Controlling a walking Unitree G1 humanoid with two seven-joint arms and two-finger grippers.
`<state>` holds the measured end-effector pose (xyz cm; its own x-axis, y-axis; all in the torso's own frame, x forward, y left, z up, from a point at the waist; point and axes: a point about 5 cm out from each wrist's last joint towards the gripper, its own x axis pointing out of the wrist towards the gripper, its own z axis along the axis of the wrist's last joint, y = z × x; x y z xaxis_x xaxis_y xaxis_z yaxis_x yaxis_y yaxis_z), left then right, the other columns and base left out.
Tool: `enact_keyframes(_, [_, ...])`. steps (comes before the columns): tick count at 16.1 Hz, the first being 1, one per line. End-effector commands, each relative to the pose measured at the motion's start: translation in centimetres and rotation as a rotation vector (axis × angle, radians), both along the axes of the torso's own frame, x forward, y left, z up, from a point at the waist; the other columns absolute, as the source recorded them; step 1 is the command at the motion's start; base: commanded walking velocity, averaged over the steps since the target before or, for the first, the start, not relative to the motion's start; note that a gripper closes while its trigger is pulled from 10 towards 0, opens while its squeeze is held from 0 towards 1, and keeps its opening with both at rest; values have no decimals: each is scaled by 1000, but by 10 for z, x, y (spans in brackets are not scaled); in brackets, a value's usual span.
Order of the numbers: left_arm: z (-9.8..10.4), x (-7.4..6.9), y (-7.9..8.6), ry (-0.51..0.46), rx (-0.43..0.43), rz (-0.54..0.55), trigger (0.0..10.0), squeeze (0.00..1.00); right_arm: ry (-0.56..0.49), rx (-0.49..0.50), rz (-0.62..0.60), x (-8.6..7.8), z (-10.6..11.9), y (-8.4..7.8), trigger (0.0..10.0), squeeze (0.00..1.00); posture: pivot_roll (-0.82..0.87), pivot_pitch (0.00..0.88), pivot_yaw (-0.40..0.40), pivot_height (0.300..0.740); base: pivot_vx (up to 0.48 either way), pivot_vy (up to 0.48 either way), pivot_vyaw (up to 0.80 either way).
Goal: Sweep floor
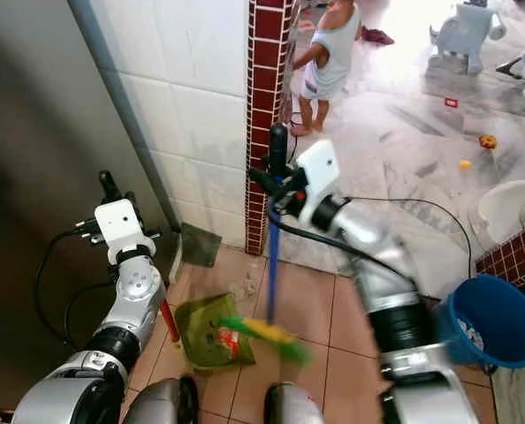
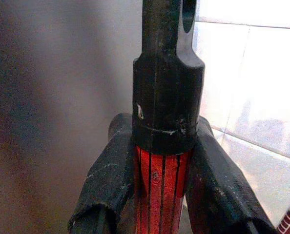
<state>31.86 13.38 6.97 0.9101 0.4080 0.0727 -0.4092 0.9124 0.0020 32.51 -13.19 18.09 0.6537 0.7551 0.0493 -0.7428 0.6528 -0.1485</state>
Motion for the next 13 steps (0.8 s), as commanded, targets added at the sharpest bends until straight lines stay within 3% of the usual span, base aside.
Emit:
enact_keyframes(1, [-12, -4, -9, 68, -1, -41, 10000, 0, -91, -39, 74, -2, 24, 4, 10000, 0, -152, 151, -11, 740, 0, 0, 0])
enact_keyframes(5, [-12, -4, -9, 69, 3, -62, 10000, 0, -327, -44, -10, 12, 86, -9, 10000, 0, -143, 158, -8, 740, 0, 0, 0])
enact_keyframes(7, [-13, -5, -7, 65, -3, -58, 10000, 0, -396, -4, -118, 20, 96, -16, 10000, 0, -134, 161, -5, 740, 0, 0, 0])
enact_keyframes(10, [-13, -6, -4, 61, -4, -44, 10000, 0, -392, 18, -167, 24, 90, -17, 10000, 0, -120, 163, -2, 740, 0, 0, 0])
enact_keyframes(12, [-7, -10, 12, 12, 23, 14, 10000, 0, -352, 45, -230, 26, 50, -1, 10000, 0, -86, 170, 6, 740, 0, 0, 0])
enact_keyframes(13, [-6, -10, 14, 6, 22, 16, 10000, 0, -348, 47, -233, 26, 45, 2, 10000, 0, -84, 171, 6, 740, 0, 0, 0])
